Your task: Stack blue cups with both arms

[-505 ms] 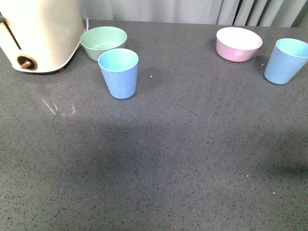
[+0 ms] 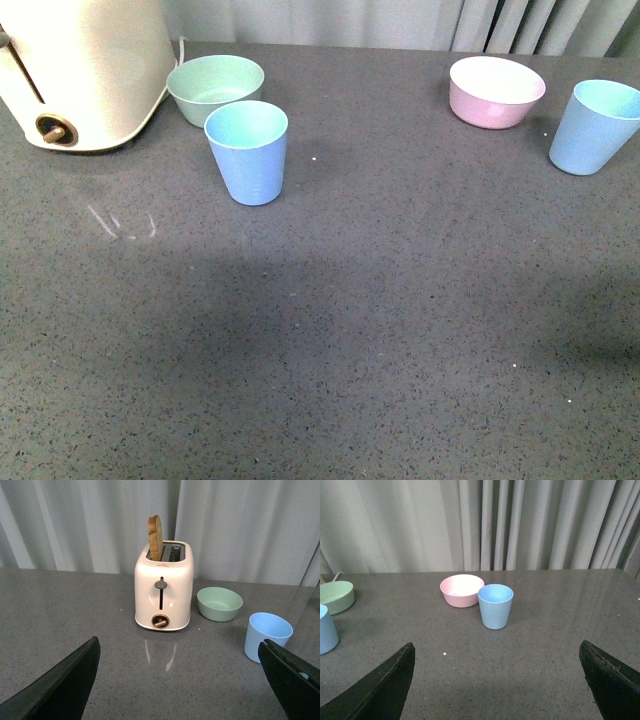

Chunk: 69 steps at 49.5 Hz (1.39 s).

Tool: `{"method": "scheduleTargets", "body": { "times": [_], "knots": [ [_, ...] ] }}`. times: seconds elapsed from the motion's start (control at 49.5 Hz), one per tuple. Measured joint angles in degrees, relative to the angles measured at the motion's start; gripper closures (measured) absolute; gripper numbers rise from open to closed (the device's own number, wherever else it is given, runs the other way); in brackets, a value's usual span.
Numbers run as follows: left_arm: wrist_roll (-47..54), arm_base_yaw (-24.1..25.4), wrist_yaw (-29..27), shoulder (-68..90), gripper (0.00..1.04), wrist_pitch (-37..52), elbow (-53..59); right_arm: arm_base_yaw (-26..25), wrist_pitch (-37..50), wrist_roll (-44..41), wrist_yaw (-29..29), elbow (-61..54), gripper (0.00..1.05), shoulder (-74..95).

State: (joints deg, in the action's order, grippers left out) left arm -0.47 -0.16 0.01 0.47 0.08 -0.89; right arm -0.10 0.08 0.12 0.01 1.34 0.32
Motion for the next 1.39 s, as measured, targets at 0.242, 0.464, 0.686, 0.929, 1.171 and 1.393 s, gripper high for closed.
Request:
{"method": "scheduleTargets", "body": {
  "times": [0.242,0.464,0.686,0.929,1.171,1.393],
  "knots": [
    [-6.16,-1.03,-1.64,8.35,0.09,-14.58,-6.14,0.00,0.00,0.02,0.02,0.00,0.09,0.00],
    [-12.66,-3.30,-0.57,33.44,0.09,-18.45,-17.18,0.00,0.00,0.00,-0.02,0.00,0.09,-0.04],
    [-16.55,-7.06,4.31,62.93,0.09,-4.17,-32.02,0.00,0.00,0.00,-0.02,0.00,0.09,-0.04],
    [-22.58,-11.47,4.94,84.91,0.09,-2.45,-46.45,0.00,0.00,0.00,-0.02,0.00,0.09,-0.04],
    [-24.92,-14.67,2.93,94.86,0.09,-2.69,-55.63,0.00,0.00,0.00,-0.02,0.00,0.09,-0.04],
    [-25.42,-16.15,0.81,104.15,0.09,-4.20,-62.31,0.00,0.00,0.00,-0.02,0.00,0.09,-0.04]
  ]
}}
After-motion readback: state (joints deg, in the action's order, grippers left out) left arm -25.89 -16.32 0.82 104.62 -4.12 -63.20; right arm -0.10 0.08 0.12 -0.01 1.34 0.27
